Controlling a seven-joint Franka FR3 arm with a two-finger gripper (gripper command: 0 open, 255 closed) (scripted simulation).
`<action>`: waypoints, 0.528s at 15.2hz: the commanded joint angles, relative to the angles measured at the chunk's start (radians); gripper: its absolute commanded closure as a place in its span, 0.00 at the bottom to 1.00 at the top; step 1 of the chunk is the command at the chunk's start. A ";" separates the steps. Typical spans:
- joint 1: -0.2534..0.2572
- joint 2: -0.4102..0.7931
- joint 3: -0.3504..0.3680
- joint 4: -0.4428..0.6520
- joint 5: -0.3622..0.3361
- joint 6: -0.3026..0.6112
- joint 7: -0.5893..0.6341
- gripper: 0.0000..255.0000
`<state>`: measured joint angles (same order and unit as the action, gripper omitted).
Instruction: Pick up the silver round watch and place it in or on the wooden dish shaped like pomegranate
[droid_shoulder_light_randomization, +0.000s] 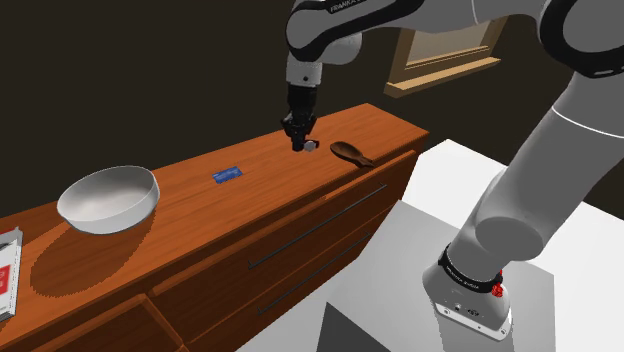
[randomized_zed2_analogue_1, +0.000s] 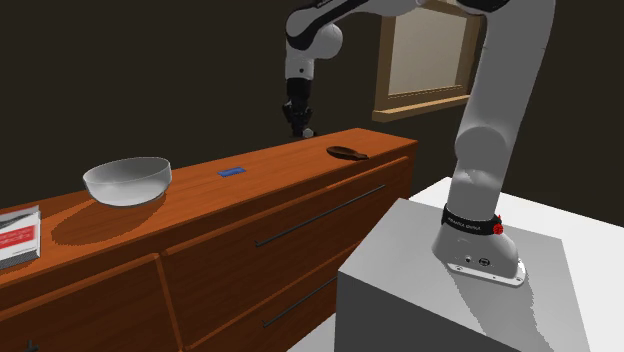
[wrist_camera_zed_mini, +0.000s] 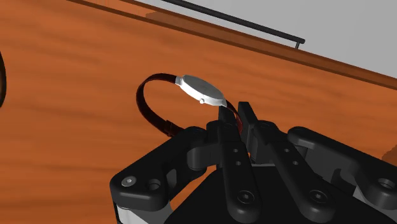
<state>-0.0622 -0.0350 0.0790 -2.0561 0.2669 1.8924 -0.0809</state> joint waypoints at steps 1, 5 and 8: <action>-0.024 -0.027 -0.026 -0.020 -0.007 -0.019 -0.045 1.00; -0.070 -0.065 -0.078 -0.053 -0.027 -0.045 -0.133 1.00; -0.105 -0.083 -0.118 -0.067 -0.046 -0.065 -0.198 1.00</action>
<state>-0.1584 -0.1099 -0.0285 -2.1257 0.2268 1.8430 -0.2623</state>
